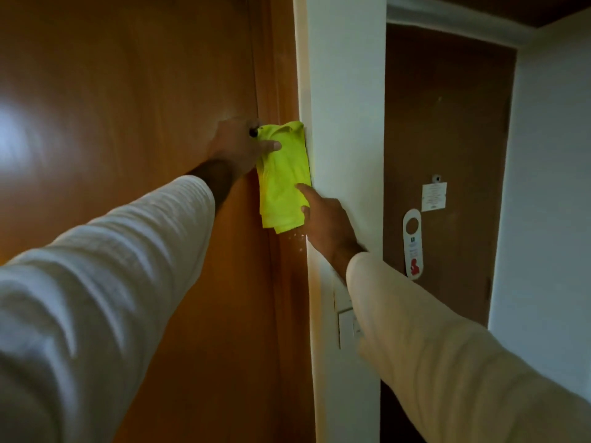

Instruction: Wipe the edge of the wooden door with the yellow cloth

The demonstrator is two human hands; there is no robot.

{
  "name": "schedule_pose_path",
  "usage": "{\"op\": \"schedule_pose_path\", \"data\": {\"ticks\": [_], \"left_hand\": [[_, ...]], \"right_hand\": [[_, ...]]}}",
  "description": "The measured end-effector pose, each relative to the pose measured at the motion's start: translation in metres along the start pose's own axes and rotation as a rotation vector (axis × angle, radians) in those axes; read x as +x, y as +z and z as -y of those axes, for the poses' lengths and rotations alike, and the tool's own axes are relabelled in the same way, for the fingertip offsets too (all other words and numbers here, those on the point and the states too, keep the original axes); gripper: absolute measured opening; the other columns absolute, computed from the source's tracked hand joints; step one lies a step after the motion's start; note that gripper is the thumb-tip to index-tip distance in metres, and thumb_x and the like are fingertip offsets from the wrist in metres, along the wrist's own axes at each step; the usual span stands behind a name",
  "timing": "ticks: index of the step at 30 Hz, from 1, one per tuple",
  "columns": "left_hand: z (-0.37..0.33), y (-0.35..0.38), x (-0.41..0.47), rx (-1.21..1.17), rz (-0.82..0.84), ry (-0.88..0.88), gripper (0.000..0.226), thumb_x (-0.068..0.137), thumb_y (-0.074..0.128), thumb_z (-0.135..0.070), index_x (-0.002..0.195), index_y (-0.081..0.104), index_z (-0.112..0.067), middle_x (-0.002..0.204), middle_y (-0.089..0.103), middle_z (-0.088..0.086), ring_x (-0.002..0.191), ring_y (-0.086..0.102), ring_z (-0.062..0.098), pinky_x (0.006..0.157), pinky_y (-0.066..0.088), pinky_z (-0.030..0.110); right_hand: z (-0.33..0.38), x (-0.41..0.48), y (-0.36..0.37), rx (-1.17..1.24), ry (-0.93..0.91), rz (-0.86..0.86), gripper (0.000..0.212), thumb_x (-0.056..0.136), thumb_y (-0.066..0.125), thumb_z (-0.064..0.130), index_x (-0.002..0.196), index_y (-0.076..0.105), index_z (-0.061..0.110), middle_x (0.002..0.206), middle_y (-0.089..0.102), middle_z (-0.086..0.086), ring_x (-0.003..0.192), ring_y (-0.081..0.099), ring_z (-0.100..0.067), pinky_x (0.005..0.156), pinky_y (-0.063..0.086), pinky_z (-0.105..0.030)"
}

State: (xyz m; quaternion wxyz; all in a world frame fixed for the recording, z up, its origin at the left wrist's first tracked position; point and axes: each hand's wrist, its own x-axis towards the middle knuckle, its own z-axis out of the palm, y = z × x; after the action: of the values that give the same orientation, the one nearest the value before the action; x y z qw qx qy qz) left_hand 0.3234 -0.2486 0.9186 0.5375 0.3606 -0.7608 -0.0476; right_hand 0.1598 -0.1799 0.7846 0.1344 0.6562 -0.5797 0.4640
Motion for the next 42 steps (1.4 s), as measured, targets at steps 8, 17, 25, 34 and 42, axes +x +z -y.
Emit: {"op": "schedule_pose_path", "data": {"ticks": [8,17,25,34,42], "left_hand": [[0.012,0.006,0.035,0.110,0.026,0.021,0.067,0.062,0.086,-0.054,0.106,0.075,-0.004,0.106,0.076,0.021,0.100,0.074,0.039,0.083,0.064,0.058],[-0.012,-0.019,0.026,0.287,0.178,0.072,0.055,0.080,0.090,-0.041,0.112,0.072,-0.001,0.106,0.074,0.013,0.092,0.070,0.027,0.073,0.059,0.034],[0.082,-0.035,-0.014,0.843,0.060,0.397,0.089,0.100,0.031,-0.064,0.163,0.032,-0.001,0.173,0.029,0.020,0.161,0.027,0.038,0.132,0.023,0.053],[0.126,-0.015,-0.012,1.220,-0.152,0.625,0.090,0.107,0.026,-0.067,0.168,0.016,-0.003,0.177,0.015,0.019,0.166,0.017,0.034,0.130,0.020,0.062],[0.130,-0.013,-0.011,1.212,-0.179,0.636,0.090,0.106,0.020,-0.069,0.169,0.014,-0.004,0.178,0.011,0.017,0.167,0.012,0.032,0.132,0.016,0.061]], "right_hand": [[0.018,0.036,0.006,-0.491,-0.069,-0.060,0.030,0.098,0.043,0.005,0.124,0.058,0.010,0.114,0.066,-0.015,0.103,0.067,-0.037,0.079,0.055,-0.042],[0.033,0.070,0.033,-0.526,-0.156,-0.327,0.027,0.087,0.064,0.013,0.112,0.065,0.005,0.106,0.067,-0.015,0.101,0.062,-0.028,0.092,0.054,-0.037],[0.032,0.095,0.057,-0.545,-0.146,-0.444,0.039,0.094,0.066,0.032,0.117,0.060,0.002,0.133,0.060,-0.028,0.127,0.057,-0.041,0.110,0.045,-0.046],[0.031,0.102,0.077,-0.201,-0.174,-0.567,0.071,0.102,0.042,0.047,0.157,0.025,0.005,0.165,0.025,-0.016,0.154,0.022,-0.034,0.123,0.024,-0.044],[0.012,0.061,0.111,-0.327,-0.142,-0.505,0.066,0.103,0.041,0.028,0.159,0.014,0.004,0.166,0.019,-0.019,0.155,0.016,-0.034,0.126,0.021,-0.045]]}}
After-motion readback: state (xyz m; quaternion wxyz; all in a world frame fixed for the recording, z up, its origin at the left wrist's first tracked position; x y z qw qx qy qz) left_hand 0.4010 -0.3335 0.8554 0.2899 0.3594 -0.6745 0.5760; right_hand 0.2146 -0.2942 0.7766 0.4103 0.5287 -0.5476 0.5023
